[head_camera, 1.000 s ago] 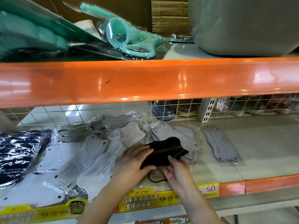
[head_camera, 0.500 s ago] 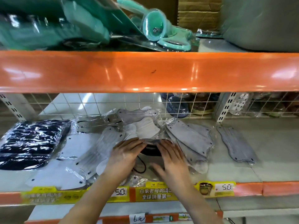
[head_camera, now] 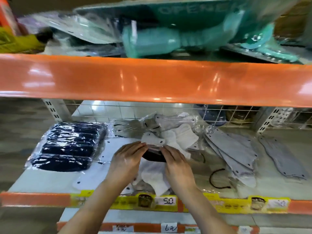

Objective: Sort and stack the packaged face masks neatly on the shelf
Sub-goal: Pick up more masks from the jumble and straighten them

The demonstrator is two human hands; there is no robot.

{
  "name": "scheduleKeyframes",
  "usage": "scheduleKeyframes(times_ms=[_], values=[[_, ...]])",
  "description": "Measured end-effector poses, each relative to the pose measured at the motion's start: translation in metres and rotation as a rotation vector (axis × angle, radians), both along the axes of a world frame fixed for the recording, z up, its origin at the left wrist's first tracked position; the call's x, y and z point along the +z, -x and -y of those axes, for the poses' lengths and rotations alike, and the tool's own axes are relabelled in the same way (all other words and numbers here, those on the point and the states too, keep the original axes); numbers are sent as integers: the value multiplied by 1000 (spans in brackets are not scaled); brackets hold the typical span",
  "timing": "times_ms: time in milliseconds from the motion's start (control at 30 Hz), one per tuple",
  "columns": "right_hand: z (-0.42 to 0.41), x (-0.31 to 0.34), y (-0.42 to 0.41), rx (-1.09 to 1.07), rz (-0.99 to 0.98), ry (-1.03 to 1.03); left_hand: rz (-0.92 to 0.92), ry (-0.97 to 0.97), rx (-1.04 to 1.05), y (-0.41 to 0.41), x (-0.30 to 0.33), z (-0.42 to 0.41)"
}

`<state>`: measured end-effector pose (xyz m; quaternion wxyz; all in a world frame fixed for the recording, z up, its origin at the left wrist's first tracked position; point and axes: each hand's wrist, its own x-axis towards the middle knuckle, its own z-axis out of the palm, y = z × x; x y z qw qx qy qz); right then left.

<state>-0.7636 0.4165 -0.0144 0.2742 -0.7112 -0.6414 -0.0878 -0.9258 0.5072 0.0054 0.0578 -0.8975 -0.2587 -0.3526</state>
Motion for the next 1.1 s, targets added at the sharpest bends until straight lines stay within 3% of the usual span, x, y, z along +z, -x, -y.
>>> scheduleKeyframes(times_ms=[200,667,900,1100], values=[[-34,-1,51,26,32,-46,23,-18,66,52,-2,-34],[-107,-4,185,152,30,53,-49,91,220,196,-24,-94],[-123,-9,232,191,22,244,1,157,343,234,-43,-110],[-123,-24,241,200,104,370,-100,312,417,256,-67,-102]])
